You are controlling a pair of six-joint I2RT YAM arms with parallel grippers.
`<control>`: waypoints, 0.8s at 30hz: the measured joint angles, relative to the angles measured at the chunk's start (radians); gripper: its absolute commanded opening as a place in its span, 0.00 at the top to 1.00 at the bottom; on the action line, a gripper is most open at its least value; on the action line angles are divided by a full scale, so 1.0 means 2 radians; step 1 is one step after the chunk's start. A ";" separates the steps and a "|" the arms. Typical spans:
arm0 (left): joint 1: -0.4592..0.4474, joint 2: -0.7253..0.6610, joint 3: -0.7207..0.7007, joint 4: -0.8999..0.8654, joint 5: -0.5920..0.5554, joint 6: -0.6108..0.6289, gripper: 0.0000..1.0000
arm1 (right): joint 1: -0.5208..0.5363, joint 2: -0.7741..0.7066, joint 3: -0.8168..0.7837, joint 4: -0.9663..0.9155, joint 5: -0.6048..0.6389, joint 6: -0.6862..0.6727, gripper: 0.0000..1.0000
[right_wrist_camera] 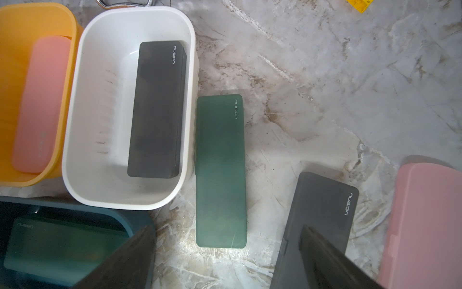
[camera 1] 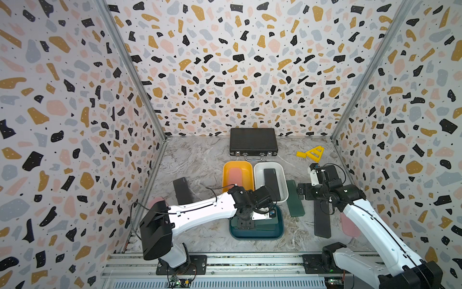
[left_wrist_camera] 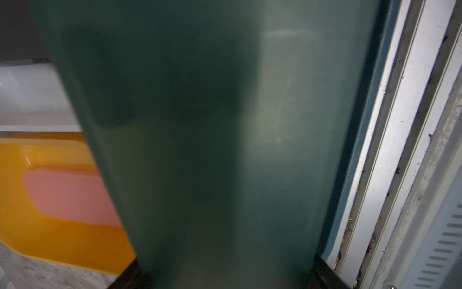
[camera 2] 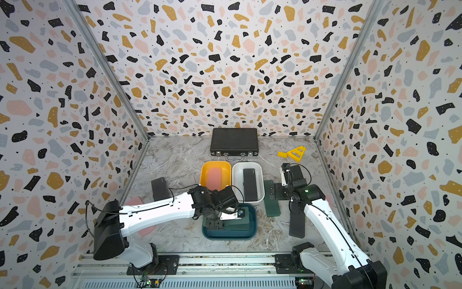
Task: Place the pencil cases by color into the storage box
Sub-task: Place the pencil case at the storage box.
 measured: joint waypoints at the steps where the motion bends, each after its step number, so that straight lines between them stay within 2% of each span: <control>1: -0.001 0.005 0.000 0.000 -0.002 0.002 0.47 | 0.000 0.000 0.000 -0.001 0.000 -0.001 0.04; 24: -0.024 0.072 0.011 -0.003 0.002 -0.002 0.46 | -0.009 -0.002 -0.001 -0.003 -0.006 -0.010 0.04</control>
